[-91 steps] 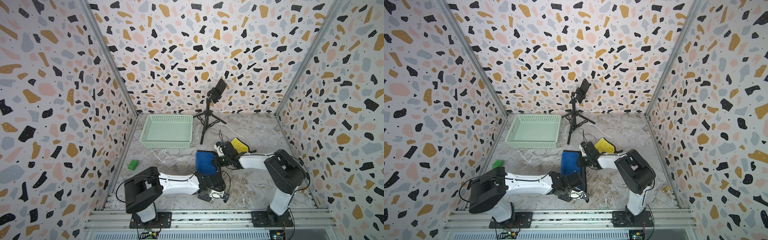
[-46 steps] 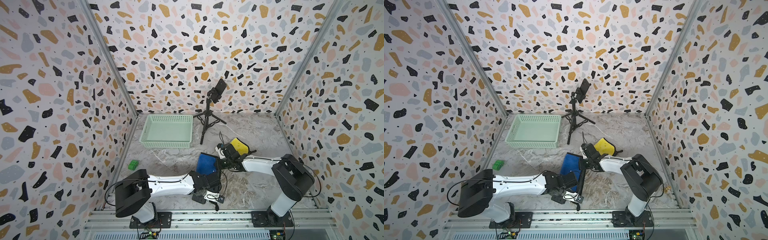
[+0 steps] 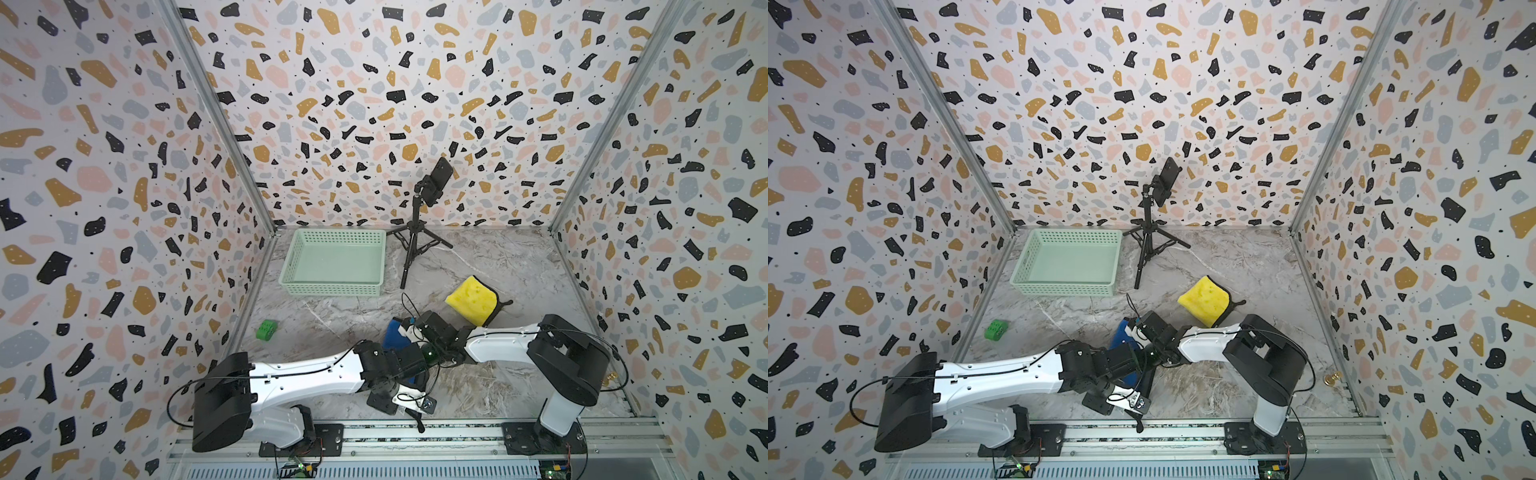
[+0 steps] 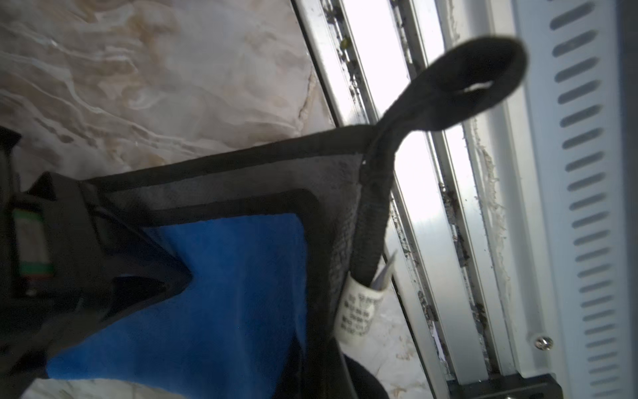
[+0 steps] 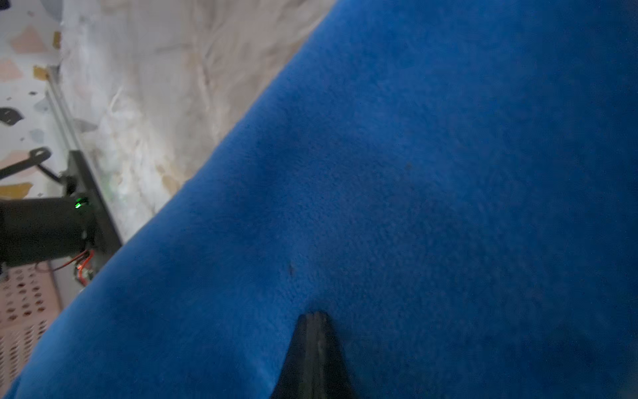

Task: Fold the square dishcloth
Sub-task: Fold the cleaning item at the center of the board.

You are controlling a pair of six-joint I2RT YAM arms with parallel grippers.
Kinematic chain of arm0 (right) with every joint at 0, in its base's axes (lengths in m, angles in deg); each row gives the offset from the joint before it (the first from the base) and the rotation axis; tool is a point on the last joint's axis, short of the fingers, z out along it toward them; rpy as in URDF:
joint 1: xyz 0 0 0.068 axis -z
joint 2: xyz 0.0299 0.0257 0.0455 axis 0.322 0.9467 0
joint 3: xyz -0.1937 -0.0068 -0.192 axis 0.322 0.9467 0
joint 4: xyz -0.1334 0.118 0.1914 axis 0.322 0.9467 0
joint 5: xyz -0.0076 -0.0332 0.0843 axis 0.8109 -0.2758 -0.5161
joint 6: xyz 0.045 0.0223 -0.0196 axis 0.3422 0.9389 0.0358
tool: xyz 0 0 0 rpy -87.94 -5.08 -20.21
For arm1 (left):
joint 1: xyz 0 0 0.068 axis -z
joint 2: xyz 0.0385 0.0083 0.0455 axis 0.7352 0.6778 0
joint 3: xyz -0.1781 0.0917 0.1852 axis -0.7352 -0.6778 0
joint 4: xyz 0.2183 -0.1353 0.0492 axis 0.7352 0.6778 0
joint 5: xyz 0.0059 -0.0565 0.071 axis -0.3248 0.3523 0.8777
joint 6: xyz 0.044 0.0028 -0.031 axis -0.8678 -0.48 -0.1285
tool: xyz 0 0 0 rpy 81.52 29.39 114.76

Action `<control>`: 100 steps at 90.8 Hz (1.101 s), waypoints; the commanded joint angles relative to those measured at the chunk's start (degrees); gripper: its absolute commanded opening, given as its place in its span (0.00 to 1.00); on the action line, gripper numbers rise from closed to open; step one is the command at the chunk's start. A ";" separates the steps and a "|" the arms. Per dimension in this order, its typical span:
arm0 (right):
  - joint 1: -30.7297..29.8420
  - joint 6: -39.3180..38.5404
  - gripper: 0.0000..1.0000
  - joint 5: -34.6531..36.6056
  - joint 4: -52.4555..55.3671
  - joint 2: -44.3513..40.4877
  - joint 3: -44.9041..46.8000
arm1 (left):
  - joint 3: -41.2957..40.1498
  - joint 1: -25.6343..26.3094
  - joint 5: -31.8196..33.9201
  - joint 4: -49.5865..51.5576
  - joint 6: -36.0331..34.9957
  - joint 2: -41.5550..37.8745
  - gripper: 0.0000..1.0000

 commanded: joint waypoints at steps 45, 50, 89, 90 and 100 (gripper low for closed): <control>1.10 -2.85 0.00 -6.24 7.53 3.02 -6.29 | 3.91 -0.61 -3.42 10.30 -3.38 -7.17 0.00; 0.63 -3.96 0.00 -5.93 8.46 3.63 -6.41 | 4.17 -1.38 -2.50 9.58 -4.34 -6.53 0.00; 10.82 0.22 0.00 1.38 1.78 -4.65 1.00 | 12.38 -14.06 -4.77 6.95 -12.18 6.97 0.00; 10.92 0.25 0.00 1.37 1.60 -4.28 1.00 | 12.67 -14.28 -4.92 7.09 -12.24 7.35 0.00; 11.15 -0.26 0.00 0.79 1.49 -0.19 0.34 | 16.40 -17.29 -7.33 9.28 -14.03 11.93 0.00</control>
